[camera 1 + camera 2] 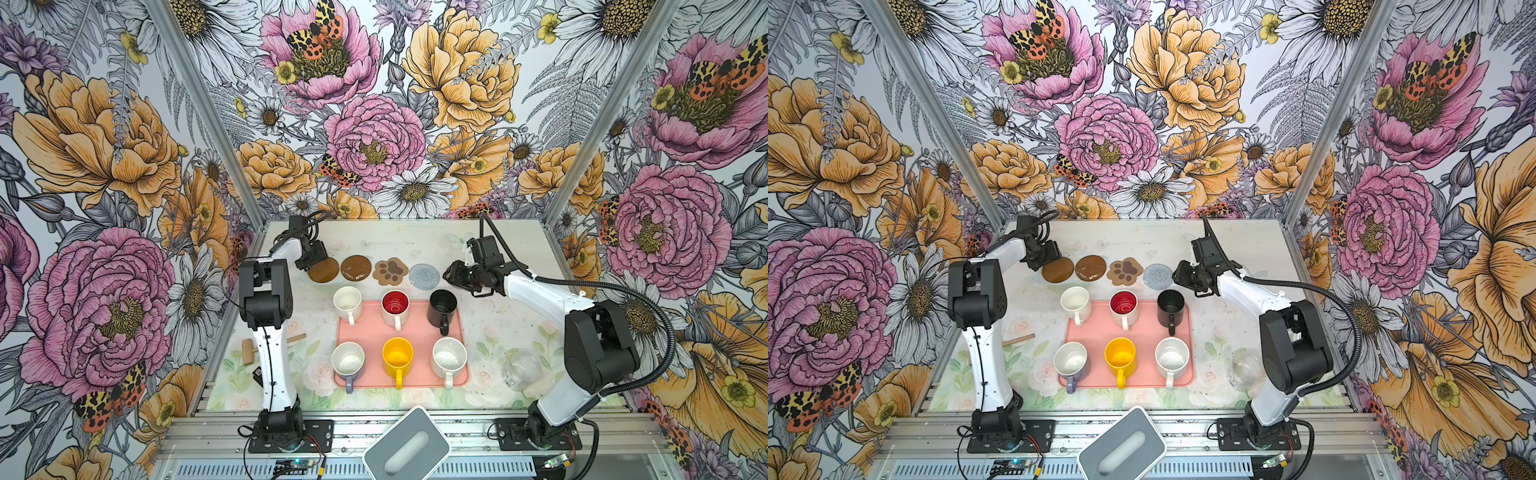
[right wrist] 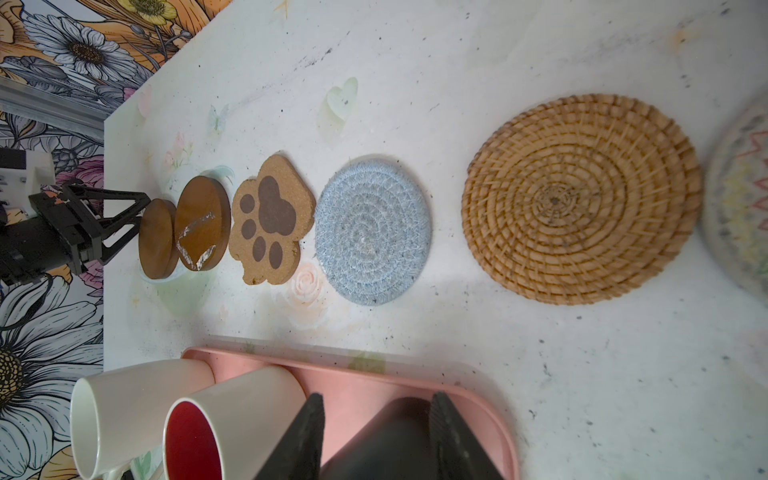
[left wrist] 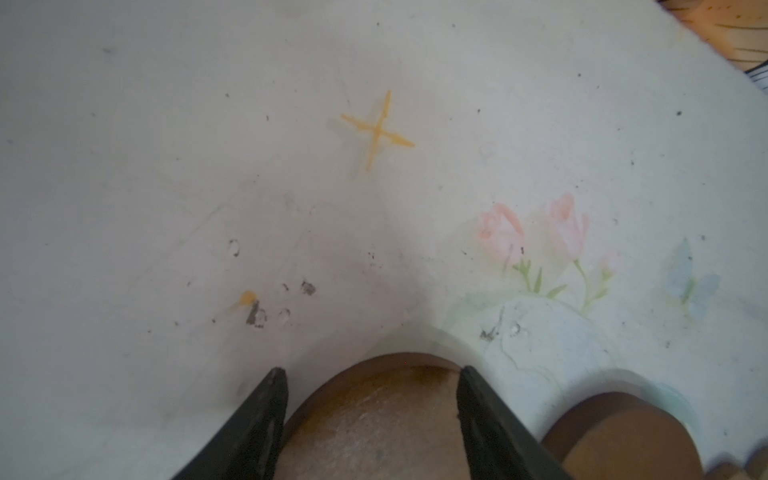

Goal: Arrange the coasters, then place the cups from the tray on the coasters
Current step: 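Press the left gripper on the wooden coaster and slide it away from the others, then raise the left gripper over the coasters while the right gripper nears the black mug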

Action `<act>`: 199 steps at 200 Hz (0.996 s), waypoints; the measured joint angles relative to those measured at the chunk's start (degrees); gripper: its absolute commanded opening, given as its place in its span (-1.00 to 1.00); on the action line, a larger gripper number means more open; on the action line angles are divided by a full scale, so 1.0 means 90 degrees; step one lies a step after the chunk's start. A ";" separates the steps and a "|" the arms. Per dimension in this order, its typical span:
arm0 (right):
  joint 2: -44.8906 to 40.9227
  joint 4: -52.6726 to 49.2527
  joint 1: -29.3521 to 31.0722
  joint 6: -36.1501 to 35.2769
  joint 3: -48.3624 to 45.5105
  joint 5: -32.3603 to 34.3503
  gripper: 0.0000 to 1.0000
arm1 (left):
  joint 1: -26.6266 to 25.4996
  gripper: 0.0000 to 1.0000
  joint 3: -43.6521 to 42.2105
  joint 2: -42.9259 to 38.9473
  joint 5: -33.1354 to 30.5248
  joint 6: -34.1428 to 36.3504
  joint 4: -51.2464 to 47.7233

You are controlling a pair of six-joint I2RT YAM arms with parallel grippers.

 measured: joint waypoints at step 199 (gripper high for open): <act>-0.0044 0.0002 0.0012 0.0000 -0.0010 0.0049 -0.12 | -0.0427 0.37 -0.0277 -0.0867 -0.0852 0.0083 -0.0369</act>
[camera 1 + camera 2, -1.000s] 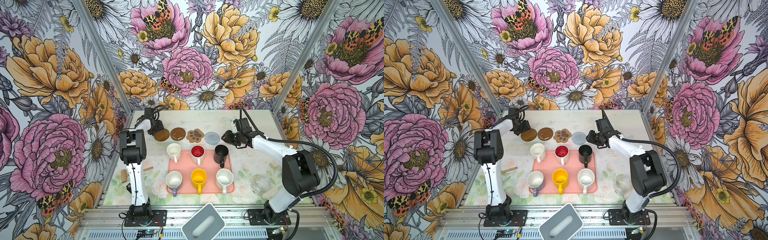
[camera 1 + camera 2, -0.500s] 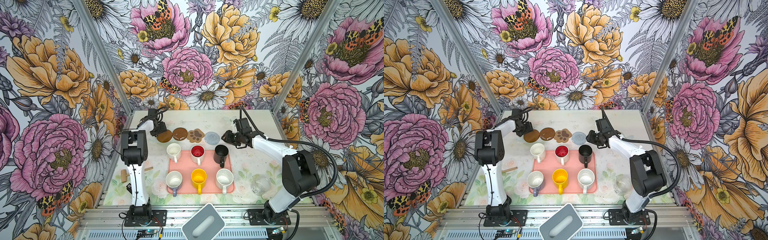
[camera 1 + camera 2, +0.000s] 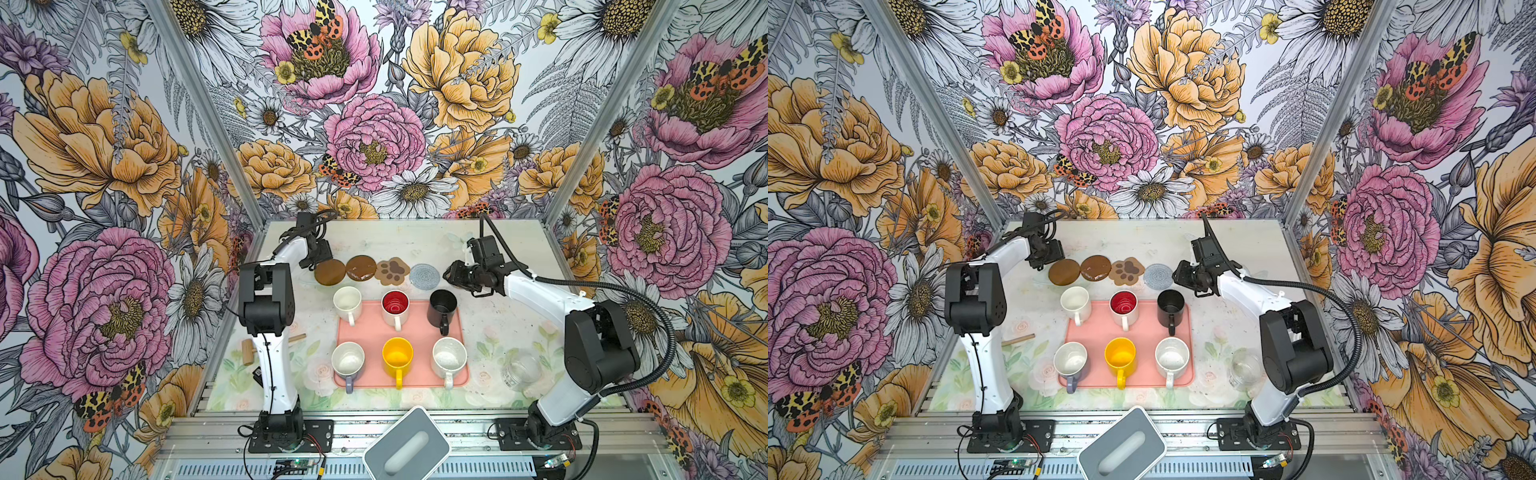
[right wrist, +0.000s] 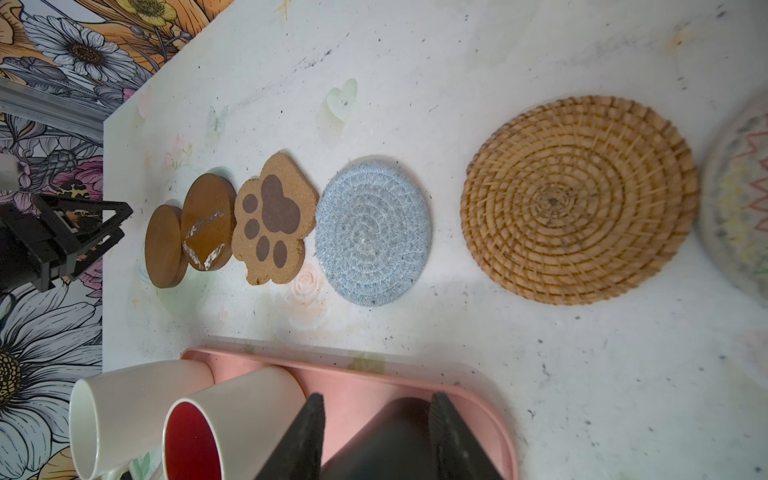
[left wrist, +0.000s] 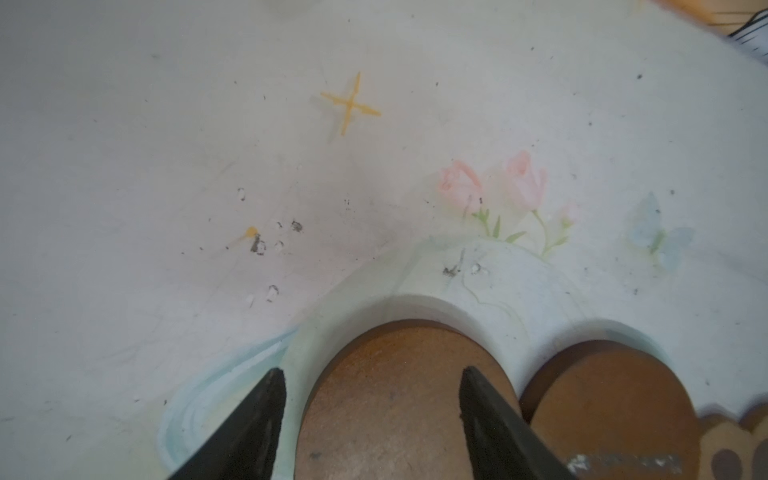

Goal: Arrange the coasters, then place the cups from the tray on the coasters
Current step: 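Raise the left gripper over the coasters while the right gripper nears the black mug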

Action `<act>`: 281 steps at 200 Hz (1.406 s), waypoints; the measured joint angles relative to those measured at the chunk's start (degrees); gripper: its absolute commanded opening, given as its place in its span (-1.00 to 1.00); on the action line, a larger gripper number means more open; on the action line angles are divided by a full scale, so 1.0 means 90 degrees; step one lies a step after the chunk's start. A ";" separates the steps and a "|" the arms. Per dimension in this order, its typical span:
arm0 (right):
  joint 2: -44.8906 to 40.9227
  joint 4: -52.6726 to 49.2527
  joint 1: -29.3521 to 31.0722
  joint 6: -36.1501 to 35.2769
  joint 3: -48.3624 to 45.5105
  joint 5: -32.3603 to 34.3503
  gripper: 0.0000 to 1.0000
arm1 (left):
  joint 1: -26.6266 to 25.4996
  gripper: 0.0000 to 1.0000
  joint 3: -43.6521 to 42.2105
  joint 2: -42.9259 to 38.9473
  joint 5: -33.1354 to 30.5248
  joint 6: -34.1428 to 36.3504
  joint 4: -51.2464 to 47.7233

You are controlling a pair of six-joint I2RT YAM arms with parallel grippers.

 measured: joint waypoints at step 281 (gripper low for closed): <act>-0.2256 -0.1868 0.1875 -0.0240 -0.0340 0.2300 -0.09 | -0.4452 0.55 -0.3121 -0.4500 -0.3325 0.0032 0.2395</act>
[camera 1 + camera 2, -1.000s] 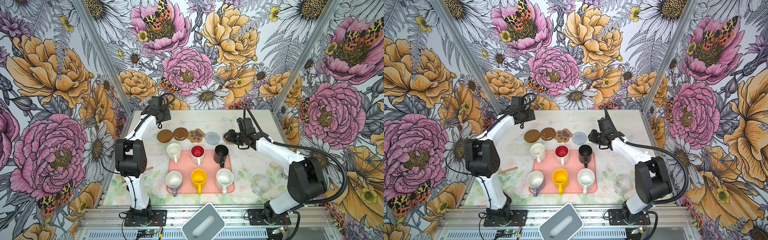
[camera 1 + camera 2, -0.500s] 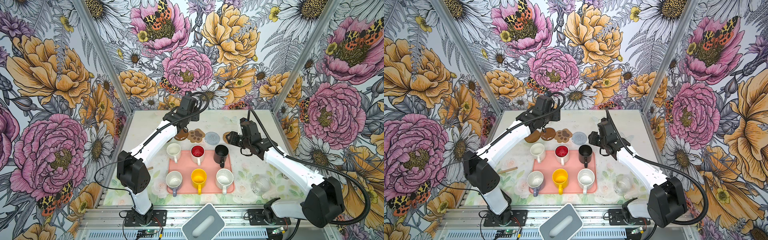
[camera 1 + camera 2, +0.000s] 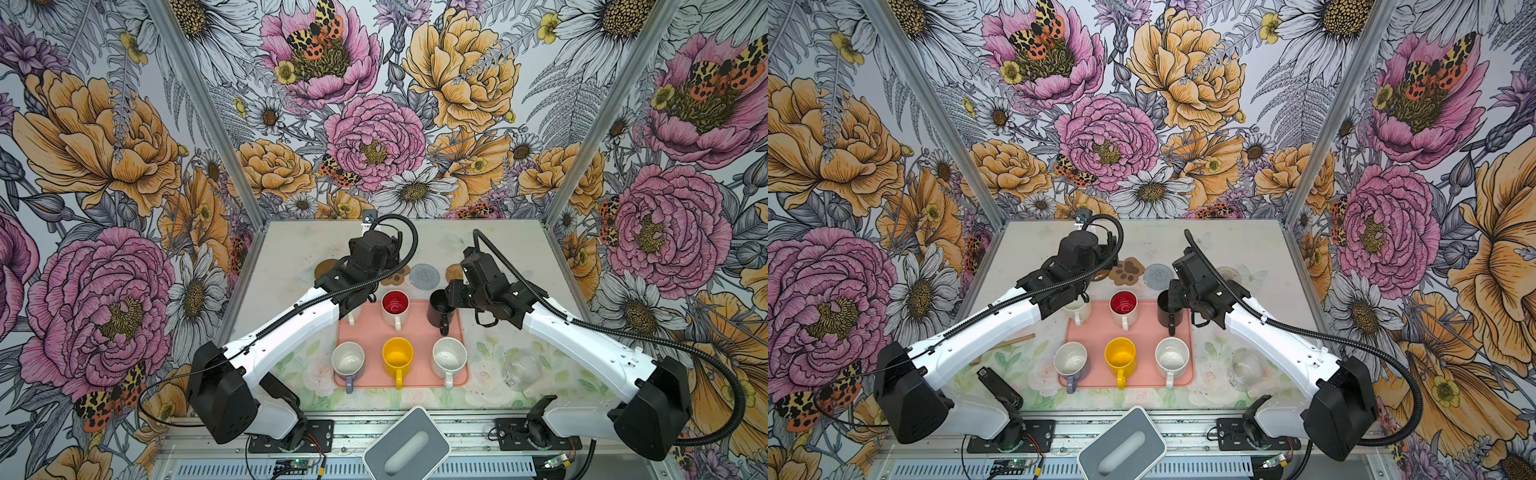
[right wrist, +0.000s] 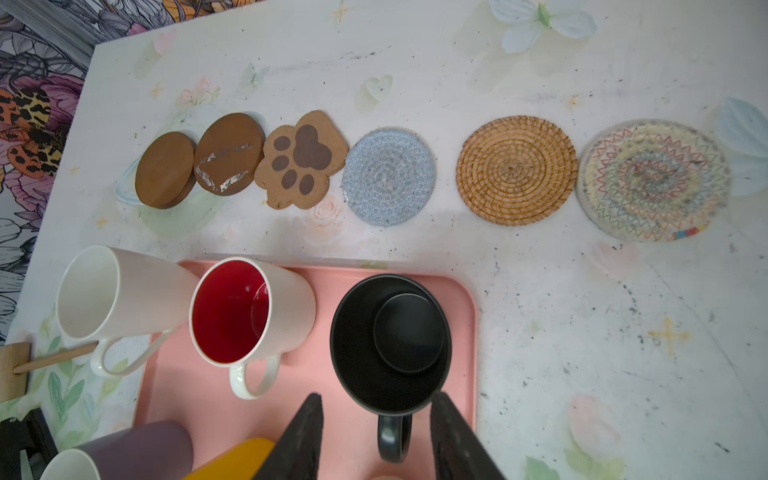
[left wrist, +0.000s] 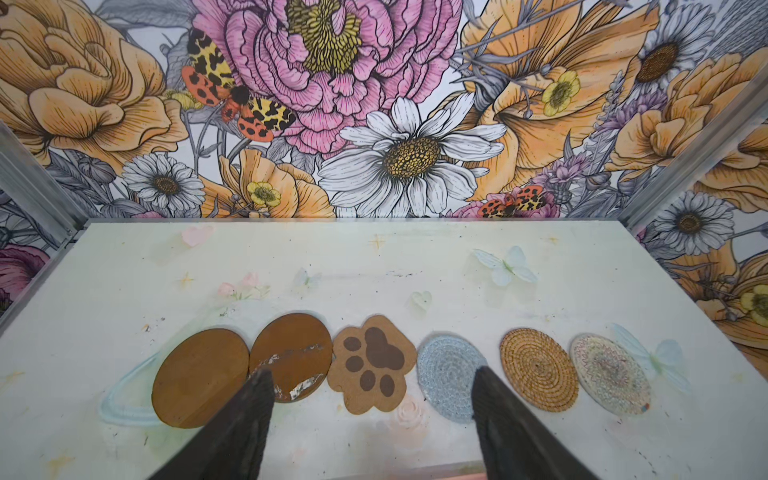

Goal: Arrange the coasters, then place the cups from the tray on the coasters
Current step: 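Raise the left gripper over the coasters while the right gripper nears the black mug, then lower the right gripper around the black mug on the pink tray and close it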

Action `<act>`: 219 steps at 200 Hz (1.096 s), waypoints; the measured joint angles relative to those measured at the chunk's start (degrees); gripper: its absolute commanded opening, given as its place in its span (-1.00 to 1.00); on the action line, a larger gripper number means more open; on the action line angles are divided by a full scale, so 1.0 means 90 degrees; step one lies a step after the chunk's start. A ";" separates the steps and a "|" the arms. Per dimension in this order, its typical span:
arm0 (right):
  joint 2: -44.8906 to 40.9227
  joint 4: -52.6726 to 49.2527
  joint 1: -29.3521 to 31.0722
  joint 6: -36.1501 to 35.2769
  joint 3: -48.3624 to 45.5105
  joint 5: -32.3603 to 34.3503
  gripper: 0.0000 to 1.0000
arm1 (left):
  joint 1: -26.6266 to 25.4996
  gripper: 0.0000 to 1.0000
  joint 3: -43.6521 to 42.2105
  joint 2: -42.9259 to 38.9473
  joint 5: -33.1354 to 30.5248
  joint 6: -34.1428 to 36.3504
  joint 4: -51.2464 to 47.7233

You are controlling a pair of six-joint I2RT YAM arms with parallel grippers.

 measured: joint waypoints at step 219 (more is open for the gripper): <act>0.0879 -0.0311 0.0622 0.0814 -0.0578 0.0180 -0.10 | 0.0634 0.62 -0.1413 -0.0967 0.0155 0.0068 0.1190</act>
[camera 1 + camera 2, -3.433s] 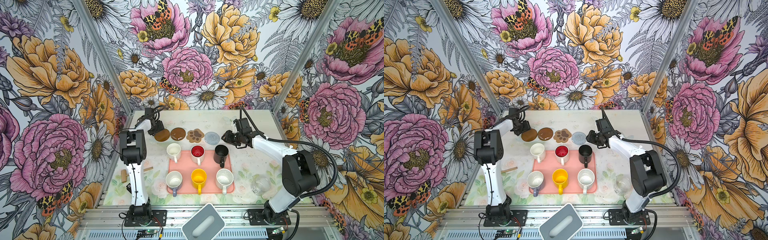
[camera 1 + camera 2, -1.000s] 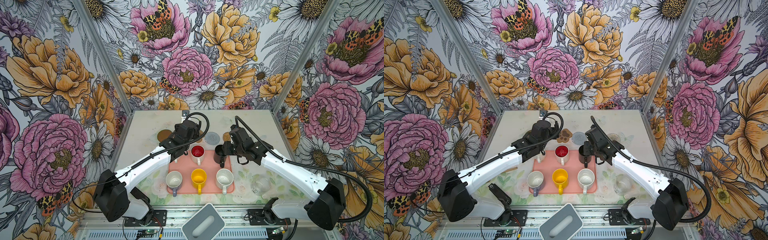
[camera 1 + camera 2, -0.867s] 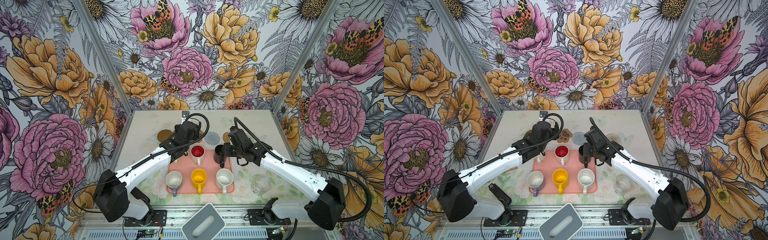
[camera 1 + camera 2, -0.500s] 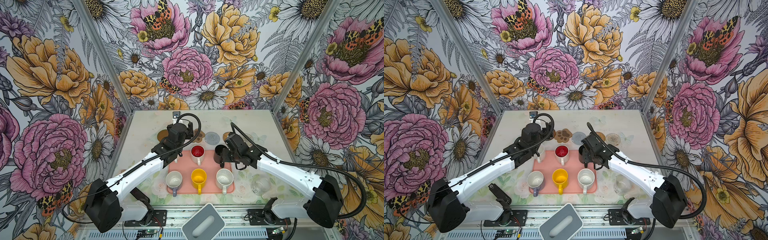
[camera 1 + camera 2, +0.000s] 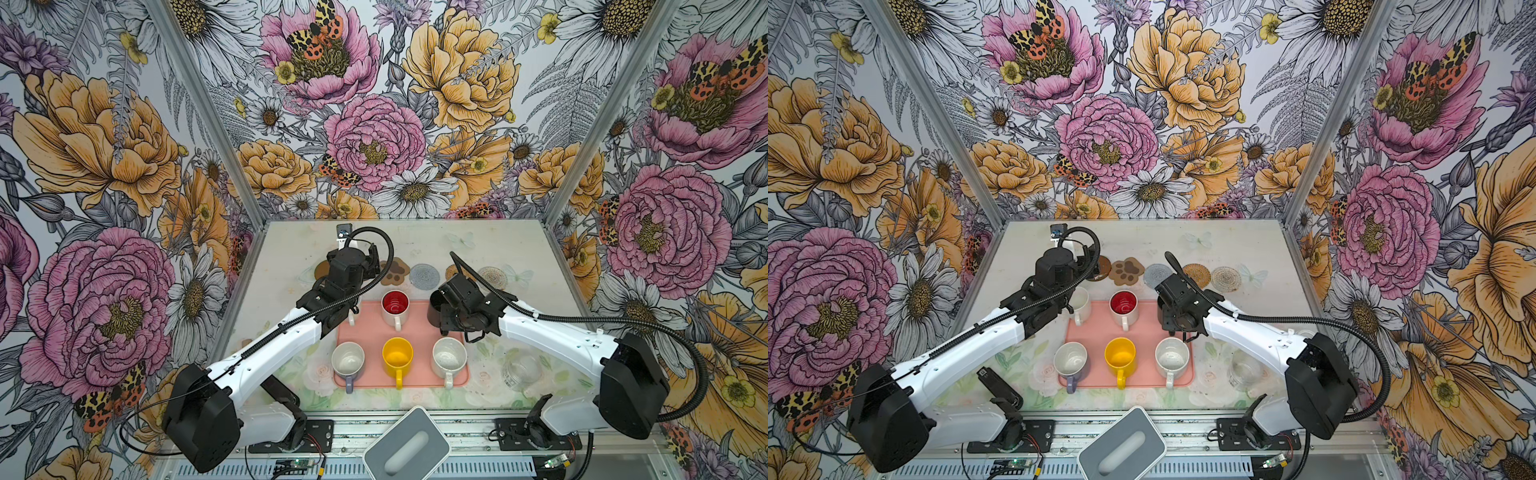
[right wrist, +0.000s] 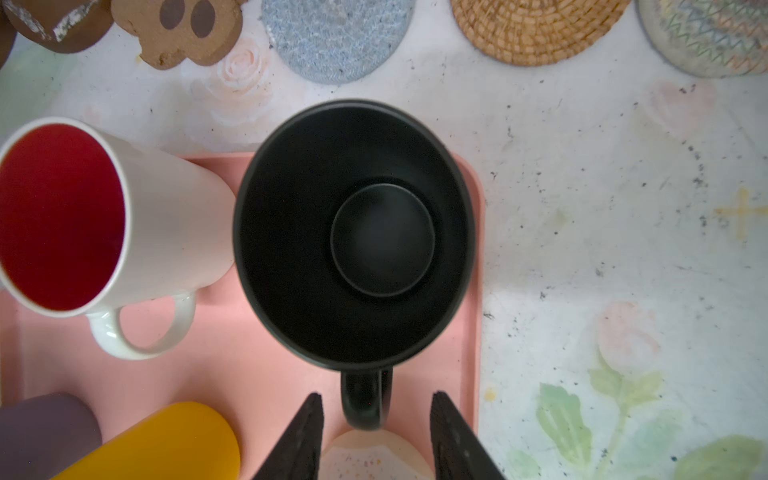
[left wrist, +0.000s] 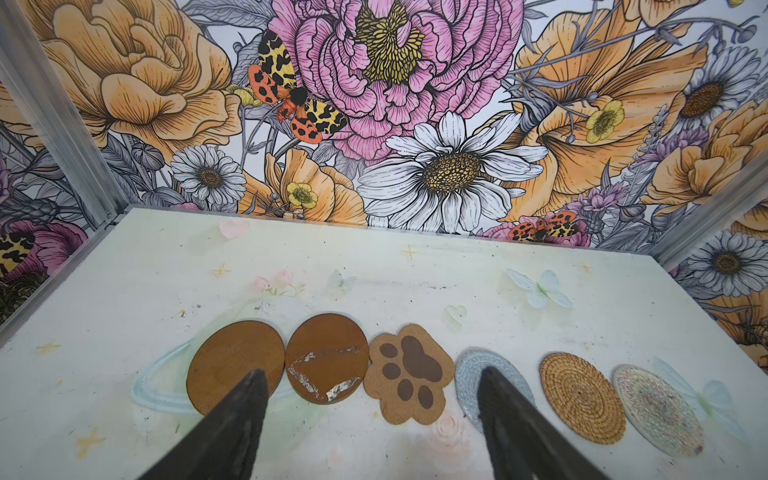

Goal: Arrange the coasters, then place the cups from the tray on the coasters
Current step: 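Lower the right gripper around the black mug on the pink tray and close it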

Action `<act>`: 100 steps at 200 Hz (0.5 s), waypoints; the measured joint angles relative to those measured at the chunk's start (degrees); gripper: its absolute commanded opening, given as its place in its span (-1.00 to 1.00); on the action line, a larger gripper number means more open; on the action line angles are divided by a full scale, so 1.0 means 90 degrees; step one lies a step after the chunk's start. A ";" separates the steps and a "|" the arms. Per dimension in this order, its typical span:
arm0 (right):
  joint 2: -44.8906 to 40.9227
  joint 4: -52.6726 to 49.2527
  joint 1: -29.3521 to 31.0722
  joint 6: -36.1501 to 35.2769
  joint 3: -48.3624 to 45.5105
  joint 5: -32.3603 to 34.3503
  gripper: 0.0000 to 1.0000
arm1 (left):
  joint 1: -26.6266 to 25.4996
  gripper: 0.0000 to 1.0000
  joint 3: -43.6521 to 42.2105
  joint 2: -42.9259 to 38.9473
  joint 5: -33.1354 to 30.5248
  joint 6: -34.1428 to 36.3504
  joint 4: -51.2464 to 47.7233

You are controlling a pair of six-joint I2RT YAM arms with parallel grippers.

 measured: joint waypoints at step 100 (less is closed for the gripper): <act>0.0595 0.0002 0.0015 -0.0002 0.0134 0.0007 -0.11 | 0.0075 0.62 0.0000 0.0053 0.0073 -0.0019 0.0000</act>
